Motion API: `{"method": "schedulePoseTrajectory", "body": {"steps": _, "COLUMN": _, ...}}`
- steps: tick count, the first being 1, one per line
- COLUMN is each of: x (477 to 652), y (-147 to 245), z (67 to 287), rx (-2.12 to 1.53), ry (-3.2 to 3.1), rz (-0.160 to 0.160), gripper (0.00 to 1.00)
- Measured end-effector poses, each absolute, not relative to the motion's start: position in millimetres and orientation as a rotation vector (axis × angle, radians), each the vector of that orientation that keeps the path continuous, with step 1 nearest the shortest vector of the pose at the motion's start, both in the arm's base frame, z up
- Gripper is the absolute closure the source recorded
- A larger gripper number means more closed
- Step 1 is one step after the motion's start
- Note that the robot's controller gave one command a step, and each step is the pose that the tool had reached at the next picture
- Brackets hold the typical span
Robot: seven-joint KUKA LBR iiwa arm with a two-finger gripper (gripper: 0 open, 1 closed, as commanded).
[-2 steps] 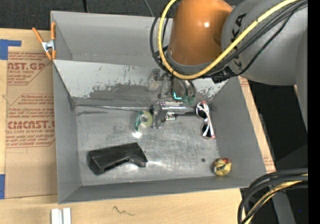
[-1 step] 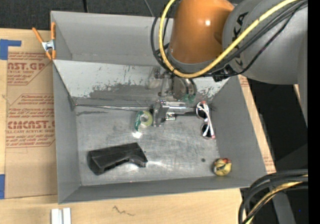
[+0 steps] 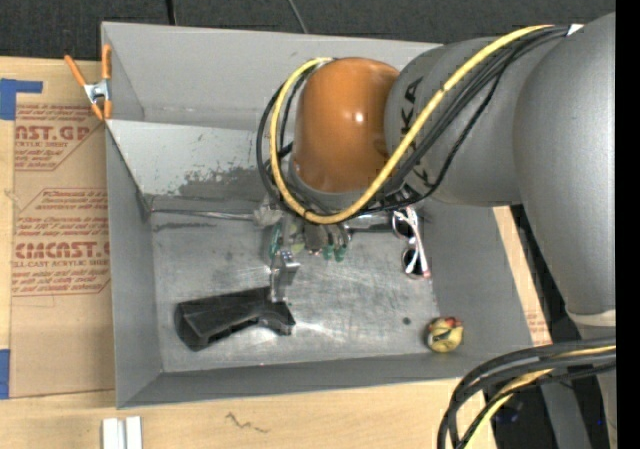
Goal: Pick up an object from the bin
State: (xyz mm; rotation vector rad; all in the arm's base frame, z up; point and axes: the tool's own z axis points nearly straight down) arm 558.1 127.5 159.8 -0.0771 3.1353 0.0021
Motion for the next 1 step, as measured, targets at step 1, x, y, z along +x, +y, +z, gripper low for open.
{"method": "schedulePoseTrajectory", "body": {"steps": 1, "x": 506.3, "y": 193.3, "z": 159.7, "rx": -0.145, "ry": 3.141, "rz": 0.002, "gripper": 0.00}}
